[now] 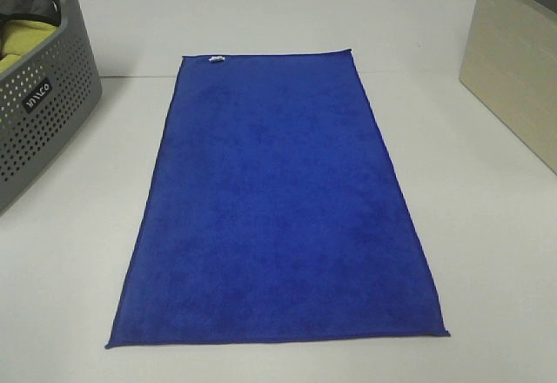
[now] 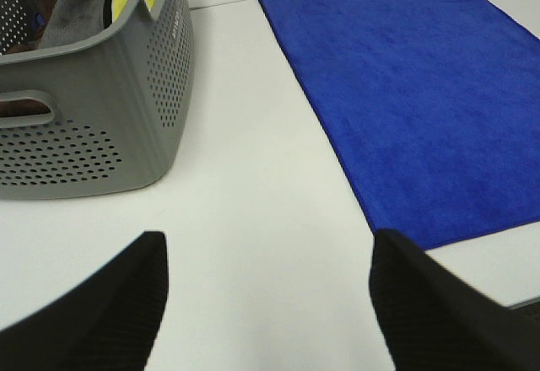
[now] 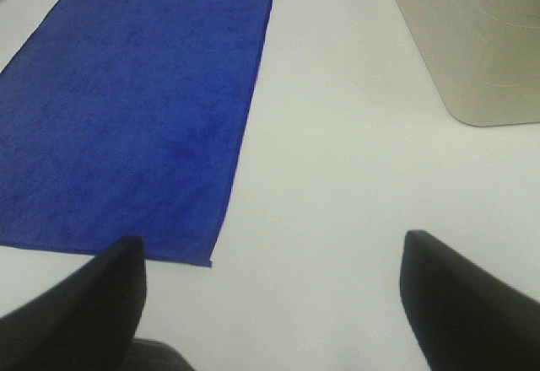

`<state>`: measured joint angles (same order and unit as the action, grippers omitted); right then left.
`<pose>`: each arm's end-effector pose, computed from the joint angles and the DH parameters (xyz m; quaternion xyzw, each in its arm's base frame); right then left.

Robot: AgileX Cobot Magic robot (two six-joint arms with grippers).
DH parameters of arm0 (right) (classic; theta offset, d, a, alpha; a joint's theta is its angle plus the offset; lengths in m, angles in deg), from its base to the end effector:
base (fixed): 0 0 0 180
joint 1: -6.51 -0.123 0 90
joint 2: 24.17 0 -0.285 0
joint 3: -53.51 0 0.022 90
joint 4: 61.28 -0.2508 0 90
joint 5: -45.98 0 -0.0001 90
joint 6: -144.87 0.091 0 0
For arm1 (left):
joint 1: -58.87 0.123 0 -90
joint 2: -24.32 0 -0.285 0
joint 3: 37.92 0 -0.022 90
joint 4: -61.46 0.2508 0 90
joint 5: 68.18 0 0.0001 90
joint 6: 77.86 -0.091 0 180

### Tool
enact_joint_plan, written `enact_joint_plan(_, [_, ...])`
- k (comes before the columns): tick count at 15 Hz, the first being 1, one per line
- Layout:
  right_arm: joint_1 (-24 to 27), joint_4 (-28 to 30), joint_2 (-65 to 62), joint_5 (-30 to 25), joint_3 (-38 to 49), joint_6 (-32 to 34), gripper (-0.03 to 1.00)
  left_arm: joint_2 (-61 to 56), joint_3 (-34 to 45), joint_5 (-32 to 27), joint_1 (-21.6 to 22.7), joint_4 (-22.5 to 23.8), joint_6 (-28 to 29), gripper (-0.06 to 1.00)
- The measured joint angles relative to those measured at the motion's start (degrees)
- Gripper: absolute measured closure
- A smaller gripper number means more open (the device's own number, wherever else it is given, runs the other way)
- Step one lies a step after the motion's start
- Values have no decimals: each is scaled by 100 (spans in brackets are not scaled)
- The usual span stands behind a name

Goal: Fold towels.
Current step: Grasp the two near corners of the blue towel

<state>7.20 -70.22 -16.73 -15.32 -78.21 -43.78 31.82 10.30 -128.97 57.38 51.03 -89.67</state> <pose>-0.0071 0.0125 0.2787 -0.0628 0.8478 0.0352 0.5254 -0.0074 -0.0142 0.2800 0.1021 0.8407 -0.0433 0.5300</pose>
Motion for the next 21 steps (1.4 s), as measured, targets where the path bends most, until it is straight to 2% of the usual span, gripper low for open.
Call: enact_joint_plan(21, [0,0,0,0,0,0,19,0,0,0,0,0,0,29])
